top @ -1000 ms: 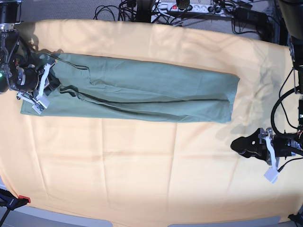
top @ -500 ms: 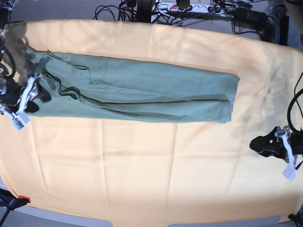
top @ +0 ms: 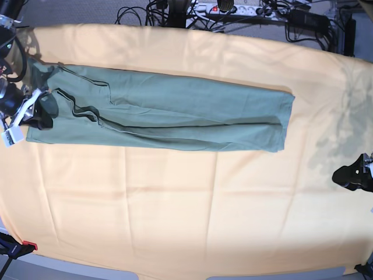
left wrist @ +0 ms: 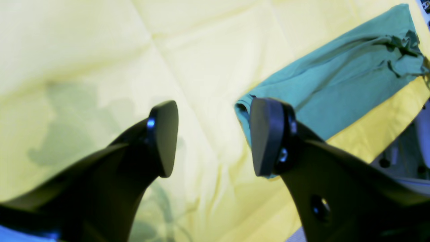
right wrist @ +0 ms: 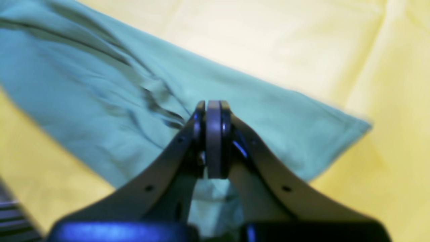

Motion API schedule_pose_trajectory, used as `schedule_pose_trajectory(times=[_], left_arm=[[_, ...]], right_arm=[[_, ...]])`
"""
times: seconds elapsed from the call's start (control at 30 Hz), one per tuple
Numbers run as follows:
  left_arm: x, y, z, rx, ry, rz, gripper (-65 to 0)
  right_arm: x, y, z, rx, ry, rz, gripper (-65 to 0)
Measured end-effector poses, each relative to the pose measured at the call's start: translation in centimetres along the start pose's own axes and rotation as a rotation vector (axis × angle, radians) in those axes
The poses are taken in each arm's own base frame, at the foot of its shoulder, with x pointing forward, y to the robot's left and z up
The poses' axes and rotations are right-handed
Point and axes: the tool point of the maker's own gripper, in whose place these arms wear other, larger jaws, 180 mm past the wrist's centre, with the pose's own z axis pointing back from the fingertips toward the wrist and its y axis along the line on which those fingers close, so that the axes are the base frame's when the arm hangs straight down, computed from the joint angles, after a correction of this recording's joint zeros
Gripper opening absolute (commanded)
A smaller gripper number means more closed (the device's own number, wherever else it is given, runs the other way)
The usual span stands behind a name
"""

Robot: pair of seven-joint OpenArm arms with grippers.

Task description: Fold the T-shirt properly

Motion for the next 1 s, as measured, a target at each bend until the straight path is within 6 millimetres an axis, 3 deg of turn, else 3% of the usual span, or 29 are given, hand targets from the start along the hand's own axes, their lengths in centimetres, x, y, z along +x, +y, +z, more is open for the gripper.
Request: schedule_pose_trajectory(times=[0.2, 0.3, 0.4, 0.57, 0.67, 0.8, 1.0], left_arm=[[-0.3, 1.3, 1.1, 0.02, -0.062, 0.105, -29.0], [-2.0, 2.7, 2.0, 0.046, -0.085, 0.207, -29.0], [-3.8, 3.0, 1.9, 0.047, -0.08, 0.249, -29.0], [-10.1, 1.6, -1.4, -0.008, 0.041, 0.341, -29.0], [-12.4, 0.0, -4.0, -0.068, 0.067, 0.386, -29.0], [-14.2, -2.2, -7.1, -0.146, 0.074, 0.433, -29.0], [-14.6, -4.9, -9.9, -0.24, 0.055, 0.463, -29.0]], right_arm=[[-3.9, -0.1, -2.0, -0.056, 0.029, -0.085, -65.0], [-6.0, 0.4, -3.0, -0.054, 0.061, -0.141, -65.0], [-6.3, 0.2, -3.4, -0.064, 0.047, -0.153, -65.0], [-6.3, 0.1, -3.4, -0.067, 0.048, -0.152, -65.0], [-6.3, 0.2, -3.4, -0.067, 0.05, -0.153, -65.0], [-6.3, 0.1, -3.3, -0.068, 0.05, -0.151, -65.0], [-6.4, 0.1, -3.3, -0.067, 0.057, -0.151, -65.0]])
